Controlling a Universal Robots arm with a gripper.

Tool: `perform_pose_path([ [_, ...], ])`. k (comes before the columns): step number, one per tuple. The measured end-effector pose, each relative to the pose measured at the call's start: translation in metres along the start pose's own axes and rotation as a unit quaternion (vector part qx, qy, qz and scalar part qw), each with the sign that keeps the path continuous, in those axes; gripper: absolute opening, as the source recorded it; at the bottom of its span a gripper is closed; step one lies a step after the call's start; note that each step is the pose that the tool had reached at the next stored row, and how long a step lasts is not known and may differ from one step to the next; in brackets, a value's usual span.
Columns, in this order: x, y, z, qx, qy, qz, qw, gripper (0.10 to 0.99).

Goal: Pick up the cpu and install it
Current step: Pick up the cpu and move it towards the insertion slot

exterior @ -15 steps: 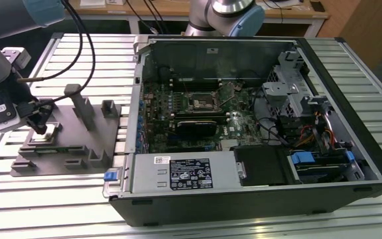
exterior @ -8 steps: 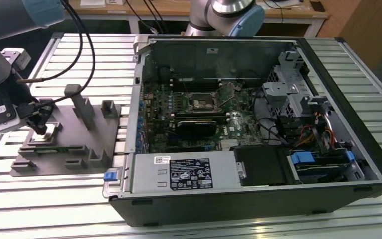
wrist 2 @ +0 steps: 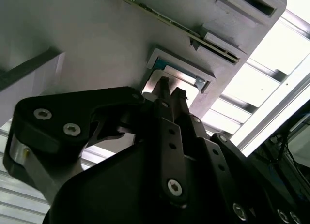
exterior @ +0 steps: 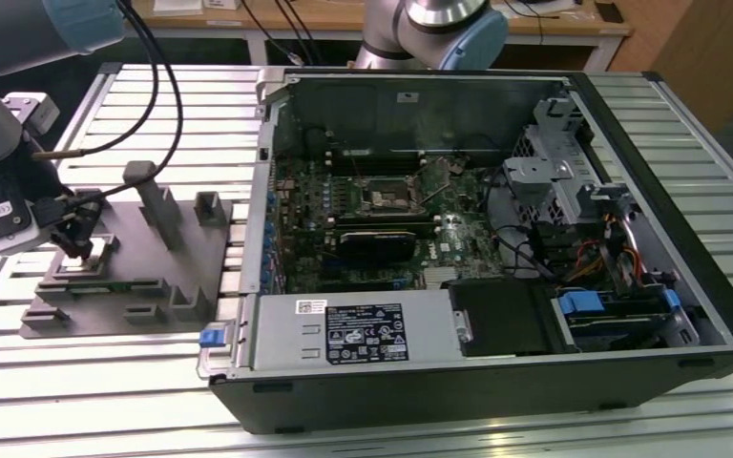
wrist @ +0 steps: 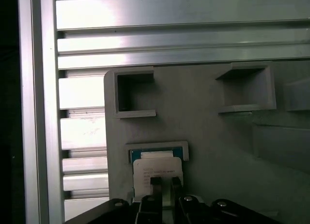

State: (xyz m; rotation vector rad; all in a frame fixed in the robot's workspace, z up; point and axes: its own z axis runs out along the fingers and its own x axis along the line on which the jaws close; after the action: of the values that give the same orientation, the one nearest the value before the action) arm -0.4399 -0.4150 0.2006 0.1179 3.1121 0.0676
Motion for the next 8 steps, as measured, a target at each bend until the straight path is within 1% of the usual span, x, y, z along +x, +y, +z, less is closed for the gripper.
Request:
perform_pose_path([
  [2,0.0,0.0,0.0,0.0,0.0,0.0,1.0,0.29],
  [3,0.0,0.0,0.0001,0.0,0.0,0.0,1.0,0.29],
  [4,0.0,0.0,0.0001,0.0,0.0,0.0,1.0,0.349],
  [5,0.0,0.0,0.0002,0.0,0.0,0.0,1.0,0.349],
  [7,0.0,0.0,0.0002,0.0,0.0,0.0,1.0,0.467],
  [8,0.0,0.0,0.0002,0.0,0.0,0.0,1.0,0.467],
])
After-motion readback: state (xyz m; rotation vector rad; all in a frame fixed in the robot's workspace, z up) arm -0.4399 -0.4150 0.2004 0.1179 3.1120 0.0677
